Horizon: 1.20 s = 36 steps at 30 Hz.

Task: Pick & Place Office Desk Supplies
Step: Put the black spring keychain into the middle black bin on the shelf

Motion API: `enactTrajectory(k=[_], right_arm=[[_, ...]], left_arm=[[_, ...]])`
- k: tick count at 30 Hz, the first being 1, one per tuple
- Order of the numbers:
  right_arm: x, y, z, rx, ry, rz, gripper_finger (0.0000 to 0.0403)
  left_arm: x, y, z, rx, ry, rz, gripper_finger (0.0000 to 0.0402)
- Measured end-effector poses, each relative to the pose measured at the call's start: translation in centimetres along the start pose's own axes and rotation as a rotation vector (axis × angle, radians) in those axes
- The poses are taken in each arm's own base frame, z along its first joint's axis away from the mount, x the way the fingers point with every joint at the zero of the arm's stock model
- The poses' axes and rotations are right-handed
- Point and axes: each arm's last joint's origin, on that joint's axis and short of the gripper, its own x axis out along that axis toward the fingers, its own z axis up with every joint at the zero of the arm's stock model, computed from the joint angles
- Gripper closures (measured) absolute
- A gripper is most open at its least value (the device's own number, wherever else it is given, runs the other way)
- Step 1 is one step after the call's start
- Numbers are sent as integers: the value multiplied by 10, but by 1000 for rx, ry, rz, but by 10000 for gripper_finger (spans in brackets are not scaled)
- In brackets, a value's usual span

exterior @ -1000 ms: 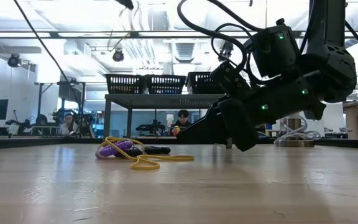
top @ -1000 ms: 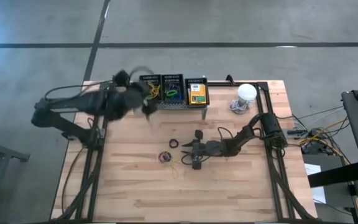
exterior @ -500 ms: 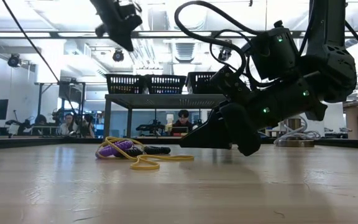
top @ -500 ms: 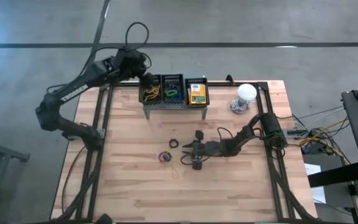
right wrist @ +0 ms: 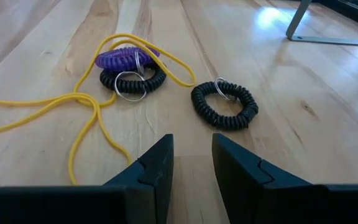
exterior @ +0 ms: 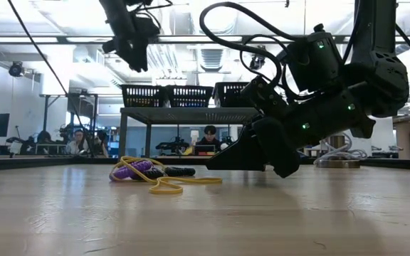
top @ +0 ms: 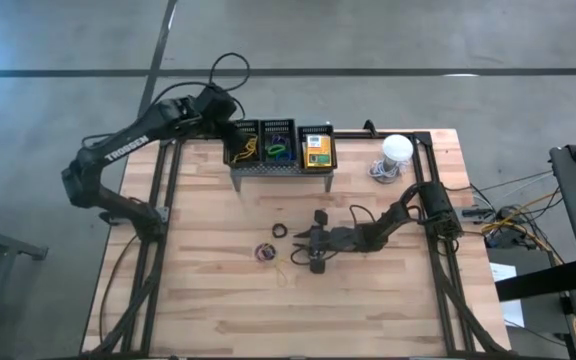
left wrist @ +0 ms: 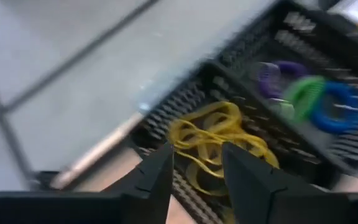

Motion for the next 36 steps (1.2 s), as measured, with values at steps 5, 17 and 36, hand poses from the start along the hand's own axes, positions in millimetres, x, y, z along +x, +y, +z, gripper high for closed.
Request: enactTrajectory(k=[5, 17, 36], right_arm=[[0, 0, 0, 3, 0, 3, 303], [0, 2, 1, 1, -2, 52, 305], [0, 2, 3, -14, -22, 52, 322]], left_arm=[[-8, -33, -14, -4, 41, -258, 253], [-31, -180, -148, 256, 17, -463, 266], [62, -170, -242, -19, -357, -497, 229]])
